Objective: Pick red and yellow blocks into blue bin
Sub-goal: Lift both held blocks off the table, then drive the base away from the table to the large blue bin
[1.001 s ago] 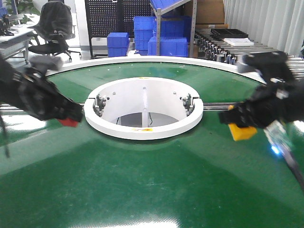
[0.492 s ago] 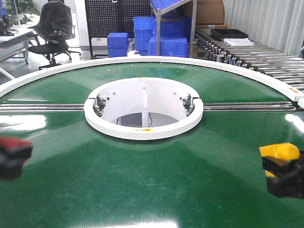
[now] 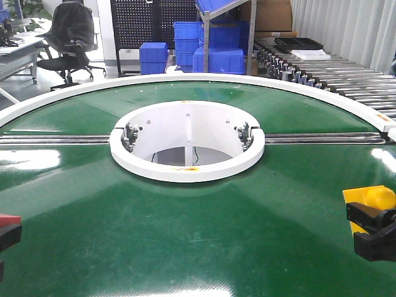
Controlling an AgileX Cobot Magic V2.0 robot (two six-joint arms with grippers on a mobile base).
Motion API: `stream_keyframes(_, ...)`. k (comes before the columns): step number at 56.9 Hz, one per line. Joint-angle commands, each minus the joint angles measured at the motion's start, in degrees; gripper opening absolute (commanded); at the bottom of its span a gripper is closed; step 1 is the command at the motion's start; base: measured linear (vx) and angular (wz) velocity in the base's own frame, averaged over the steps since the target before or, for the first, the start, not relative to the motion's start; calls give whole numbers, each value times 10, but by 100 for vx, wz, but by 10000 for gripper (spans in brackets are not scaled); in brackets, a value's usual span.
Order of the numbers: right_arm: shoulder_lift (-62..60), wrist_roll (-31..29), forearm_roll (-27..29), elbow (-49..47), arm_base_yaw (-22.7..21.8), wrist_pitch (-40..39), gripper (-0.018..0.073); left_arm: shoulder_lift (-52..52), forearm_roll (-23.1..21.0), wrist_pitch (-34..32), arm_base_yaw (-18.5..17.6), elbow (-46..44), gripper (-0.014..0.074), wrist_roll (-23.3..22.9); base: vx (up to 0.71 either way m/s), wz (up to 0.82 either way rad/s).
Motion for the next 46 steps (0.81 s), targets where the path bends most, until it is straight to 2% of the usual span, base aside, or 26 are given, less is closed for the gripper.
stream_keyframes(1,-7,-7,0,-17,-3,-51,-10,-7,-12,-46,-3,-16,-1,-5,0,0)
stream_keyframes(46,-7,-7,0,-17,-3,-51,-10,-7,-12,-46,-3,-16,-1,-5,-1,4)
